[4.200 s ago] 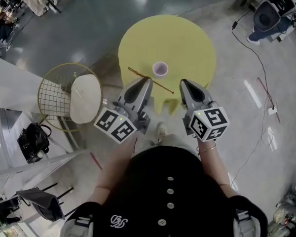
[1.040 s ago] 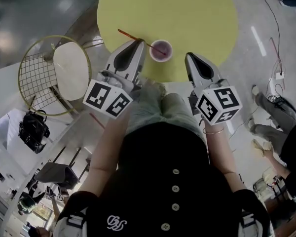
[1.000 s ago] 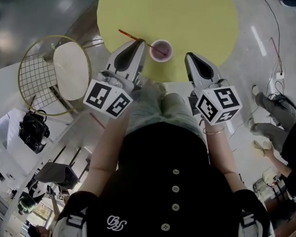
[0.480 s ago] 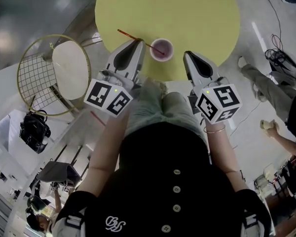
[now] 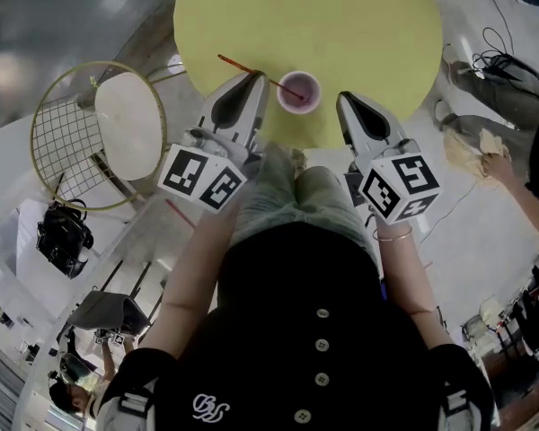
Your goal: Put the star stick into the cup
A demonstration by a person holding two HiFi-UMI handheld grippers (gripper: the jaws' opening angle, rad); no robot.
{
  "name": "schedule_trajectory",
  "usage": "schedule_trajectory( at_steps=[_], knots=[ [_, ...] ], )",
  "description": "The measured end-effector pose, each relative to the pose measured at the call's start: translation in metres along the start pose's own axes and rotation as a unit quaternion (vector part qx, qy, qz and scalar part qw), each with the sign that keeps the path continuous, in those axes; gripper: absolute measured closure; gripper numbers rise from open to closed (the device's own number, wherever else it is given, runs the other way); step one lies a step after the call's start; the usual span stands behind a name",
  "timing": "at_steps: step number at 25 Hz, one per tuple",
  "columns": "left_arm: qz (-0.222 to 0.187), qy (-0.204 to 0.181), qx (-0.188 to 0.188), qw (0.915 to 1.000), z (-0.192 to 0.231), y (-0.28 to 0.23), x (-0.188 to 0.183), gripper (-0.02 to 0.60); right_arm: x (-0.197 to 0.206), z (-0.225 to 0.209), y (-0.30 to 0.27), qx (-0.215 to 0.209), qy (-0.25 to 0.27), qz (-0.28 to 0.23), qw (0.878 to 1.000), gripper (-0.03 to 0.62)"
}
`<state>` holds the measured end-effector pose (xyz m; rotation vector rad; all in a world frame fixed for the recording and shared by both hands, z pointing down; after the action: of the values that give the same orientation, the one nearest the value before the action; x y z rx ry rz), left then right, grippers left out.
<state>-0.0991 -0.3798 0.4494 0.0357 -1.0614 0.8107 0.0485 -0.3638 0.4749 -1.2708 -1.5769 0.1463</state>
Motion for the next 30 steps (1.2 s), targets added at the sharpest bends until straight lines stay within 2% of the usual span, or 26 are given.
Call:
schedule_trajectory(
  at_steps=[27, 28, 30],
  knots=[
    [0.009, 0.01, 0.01, 0.9999, 0.011, -0.006, 0.003, 0.557, -0.001, 0.0, -0.005, -0.006, -0.006, -0.001, 1.0, 0.591],
    [0.008, 0.012, 0.012, 0.9998, 0.012, -0.006, 0.003, 0.547, -0.001, 0.001, -0.005, -0.006, -0.006, -0.001, 1.0, 0.591],
    [0.01, 0.018, 0.013, 0.9997, 0.014, -0.007, 0.003, 0.47, 0.0, 0.001, -0.005, -0.005, -0.005, -0.002, 1.0, 0.591]
  ],
)
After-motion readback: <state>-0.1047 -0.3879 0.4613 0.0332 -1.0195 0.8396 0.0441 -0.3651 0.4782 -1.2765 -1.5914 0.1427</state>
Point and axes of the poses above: the fingertips, and each gripper's own axes: y backward along the fingers, z to its left, x out of its underside, the point moved 2 cm from there along y, backward along the fingers, and after that the axes turned 12 degrees about z, right-handed, at the moved point
